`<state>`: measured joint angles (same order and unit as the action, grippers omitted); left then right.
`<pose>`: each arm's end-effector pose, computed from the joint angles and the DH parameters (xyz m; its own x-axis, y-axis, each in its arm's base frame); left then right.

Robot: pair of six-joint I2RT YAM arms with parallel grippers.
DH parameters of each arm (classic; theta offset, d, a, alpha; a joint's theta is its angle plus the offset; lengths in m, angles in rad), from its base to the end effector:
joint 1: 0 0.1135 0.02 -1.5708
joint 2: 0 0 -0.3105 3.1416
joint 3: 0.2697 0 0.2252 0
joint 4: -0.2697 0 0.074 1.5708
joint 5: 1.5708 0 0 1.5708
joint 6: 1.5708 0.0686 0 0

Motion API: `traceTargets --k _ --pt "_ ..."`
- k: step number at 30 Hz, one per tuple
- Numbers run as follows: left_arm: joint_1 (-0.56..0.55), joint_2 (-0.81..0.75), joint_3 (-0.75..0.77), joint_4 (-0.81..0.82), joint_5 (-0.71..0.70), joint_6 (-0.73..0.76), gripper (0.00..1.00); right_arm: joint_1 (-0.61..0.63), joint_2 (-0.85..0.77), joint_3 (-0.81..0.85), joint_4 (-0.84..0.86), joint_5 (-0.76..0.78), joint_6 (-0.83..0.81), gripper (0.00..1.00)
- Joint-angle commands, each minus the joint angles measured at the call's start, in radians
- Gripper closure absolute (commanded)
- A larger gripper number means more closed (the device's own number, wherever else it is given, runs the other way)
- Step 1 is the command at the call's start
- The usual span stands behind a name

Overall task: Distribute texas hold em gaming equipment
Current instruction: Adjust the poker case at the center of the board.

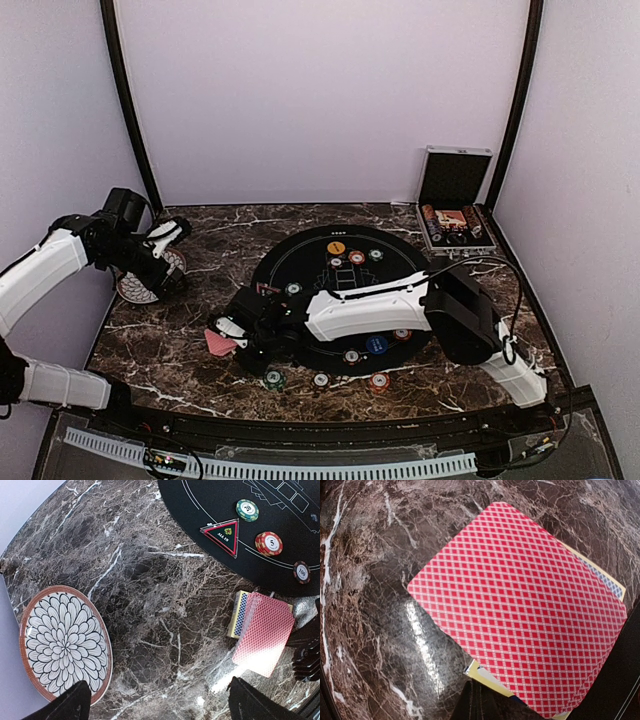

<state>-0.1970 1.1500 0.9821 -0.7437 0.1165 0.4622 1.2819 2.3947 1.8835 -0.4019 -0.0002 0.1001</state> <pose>0.1987 -0.0478 0.3074 -0.5760 0.5666 -0.5892 0.5822 0.7903 0.1909 0.1577 0.5307 0.1577 -0.3201 -0.7263 -0.6082 -0.9313 0.3592 0.0612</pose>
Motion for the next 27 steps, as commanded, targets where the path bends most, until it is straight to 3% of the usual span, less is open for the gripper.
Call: traceTargets --k 1,10,13,18,27 --pt "0.008 -0.037 0.011 -0.036 0.018 0.026 0.01 0.013 0.055 0.068 0.005 0.040 -0.026 1.00" --pt "0.007 -0.029 -0.040 -0.063 0.125 0.102 0.01 0.011 0.047 0.115 0.002 0.045 -0.024 0.99" --pt "0.007 -0.047 -0.079 -0.072 0.234 0.188 0.01 0.011 -0.050 0.024 0.022 0.043 -0.020 0.89" --pt "-0.007 -0.029 -0.091 -0.111 0.354 0.297 0.01 0.001 -0.248 -0.173 0.069 0.023 0.021 0.54" --pt "-0.160 0.112 -0.106 -0.097 0.298 0.388 0.01 -0.081 -0.475 -0.393 0.069 -0.024 0.177 0.17"
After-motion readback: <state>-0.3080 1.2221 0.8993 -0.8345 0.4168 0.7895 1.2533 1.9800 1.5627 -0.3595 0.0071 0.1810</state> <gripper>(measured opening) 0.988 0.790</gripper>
